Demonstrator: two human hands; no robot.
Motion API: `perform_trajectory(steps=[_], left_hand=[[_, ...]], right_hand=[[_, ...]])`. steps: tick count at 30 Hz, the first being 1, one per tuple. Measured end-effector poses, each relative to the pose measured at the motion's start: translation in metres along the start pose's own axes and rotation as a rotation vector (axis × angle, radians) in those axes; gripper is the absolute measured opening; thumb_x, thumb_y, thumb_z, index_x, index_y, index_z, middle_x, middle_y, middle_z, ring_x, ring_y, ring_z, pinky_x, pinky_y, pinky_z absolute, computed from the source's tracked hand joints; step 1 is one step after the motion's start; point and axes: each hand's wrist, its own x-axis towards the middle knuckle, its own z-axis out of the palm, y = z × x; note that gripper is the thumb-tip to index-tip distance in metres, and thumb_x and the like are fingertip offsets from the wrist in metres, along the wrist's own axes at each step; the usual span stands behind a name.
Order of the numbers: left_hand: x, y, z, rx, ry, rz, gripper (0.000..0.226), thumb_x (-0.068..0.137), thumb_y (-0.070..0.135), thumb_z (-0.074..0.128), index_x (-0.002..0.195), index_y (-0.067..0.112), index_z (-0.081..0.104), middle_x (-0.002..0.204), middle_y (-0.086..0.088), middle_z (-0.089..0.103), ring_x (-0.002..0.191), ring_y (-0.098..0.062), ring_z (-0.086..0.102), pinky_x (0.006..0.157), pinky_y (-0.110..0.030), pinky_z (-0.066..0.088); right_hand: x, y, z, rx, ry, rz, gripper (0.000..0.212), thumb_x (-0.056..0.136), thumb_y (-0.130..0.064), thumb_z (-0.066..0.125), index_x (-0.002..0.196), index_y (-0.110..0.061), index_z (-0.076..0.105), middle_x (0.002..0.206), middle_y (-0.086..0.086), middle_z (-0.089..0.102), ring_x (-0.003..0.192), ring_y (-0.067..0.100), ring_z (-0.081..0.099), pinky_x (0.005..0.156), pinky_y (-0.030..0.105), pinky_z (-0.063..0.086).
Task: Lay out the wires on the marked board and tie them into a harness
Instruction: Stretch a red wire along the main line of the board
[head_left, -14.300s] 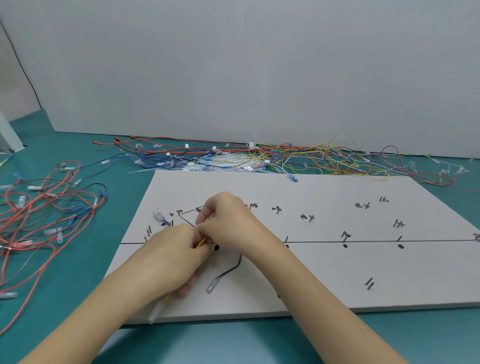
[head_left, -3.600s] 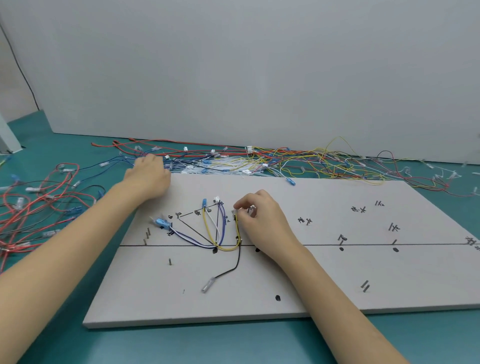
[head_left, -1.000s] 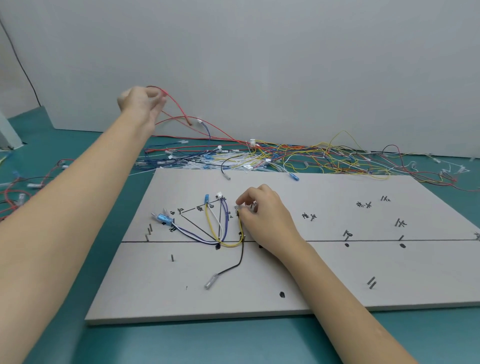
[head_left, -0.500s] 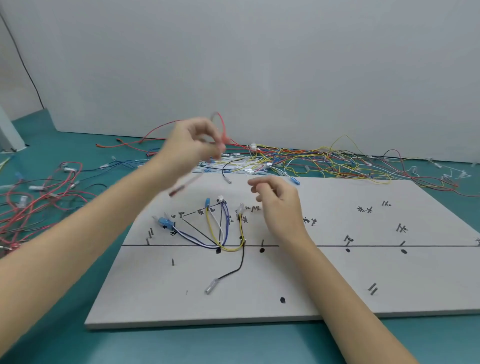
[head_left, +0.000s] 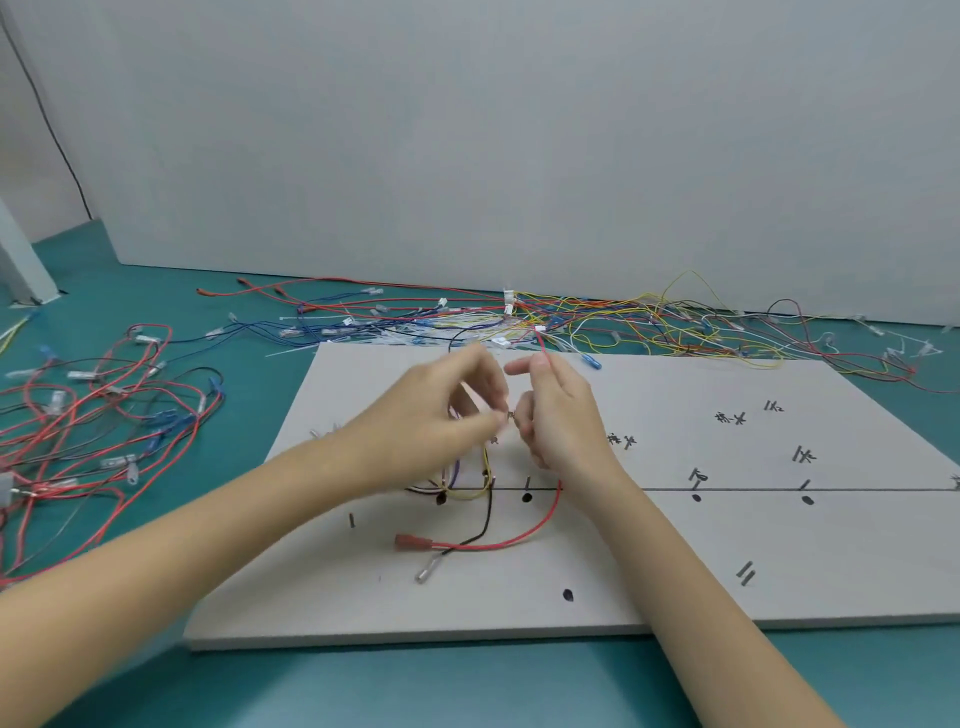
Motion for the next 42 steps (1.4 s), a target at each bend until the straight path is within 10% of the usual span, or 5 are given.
perform_trajectory(steps=[7, 20, 30, 36, 42], left_hand=[[0.059, -0.056, -0.02, 0.124, 0.167, -0.086, 0.043, 0.093, 0.004, 0.053, 0.129, 0.027, 0.051, 0.114, -0.004, 0.058, 0.084, -0.013, 0.063, 0.076, -0.031, 0.055], [0.109, -0.075, -0.039, -0.599, 0.467, -0.472, 0.037, 0.095, 0.054, 0.049, 0.102, 0.02, 0.061, 0.106, -0.006, 0.066, 0.087, -0.019, 0.069, 0.063, -0.024, 0.053], [0.08, -0.088, -0.074, 0.192, 0.594, -0.218, 0.027, 0.096, 0.031, 0.056, 0.089, 0.007, 0.067, 0.09, -0.016, 0.071, 0.076, -0.02, 0.054, 0.07, -0.032, 0.038], [0.053, -0.1, -0.102, 0.463, 0.558, -0.291, 0.031, 0.1, 0.04, 0.046, 0.098, 0.012, 0.06, 0.104, -0.021, 0.057, 0.101, -0.034, 0.051, 0.082, -0.037, 0.035], [0.028, -0.1, -0.132, 0.408, 0.632, -0.359, 0.047, 0.105, 0.034, 0.035, 0.076, 0.007, 0.061, 0.074, -0.013, 0.061, 0.074, -0.03, 0.054, 0.068, -0.035, 0.036]], right_hand=[[-0.014, 0.003, 0.013, -0.266, -0.222, -0.395, 0.026, 0.105, -0.03, 0.034, 0.108, -0.032, 0.06, 0.058, -0.031, 0.055, 0.061, -0.007, 0.052, 0.064, 0.013, 0.035], [-0.03, -0.022, 0.012, -0.05, 0.011, -0.717, 0.029, 0.102, -0.038, 0.034, 0.108, -0.036, 0.062, 0.053, -0.001, 0.043, 0.05, 0.025, 0.039, 0.055, 0.04, 0.038], [-0.019, -0.039, -0.021, 0.293, 0.401, -0.564, 0.035, 0.1, -0.024, 0.039, 0.071, -0.014, 0.057, 0.047, -0.008, 0.034, 0.044, 0.01, 0.025, 0.043, 0.021, 0.022], [-0.014, -0.053, -0.056, 0.251, 0.23, -0.321, 0.029, 0.094, -0.017, 0.059, 0.068, -0.011, 0.069, 0.042, -0.007, 0.022, 0.039, 0.011, 0.014, 0.042, 0.016, 0.013], [-0.009, -0.061, -0.105, -0.046, 0.099, -0.176, 0.017, 0.089, -0.019, 0.064, 0.081, -0.013, 0.077, 0.042, -0.008, 0.021, 0.038, 0.011, 0.014, 0.041, 0.015, 0.012]])
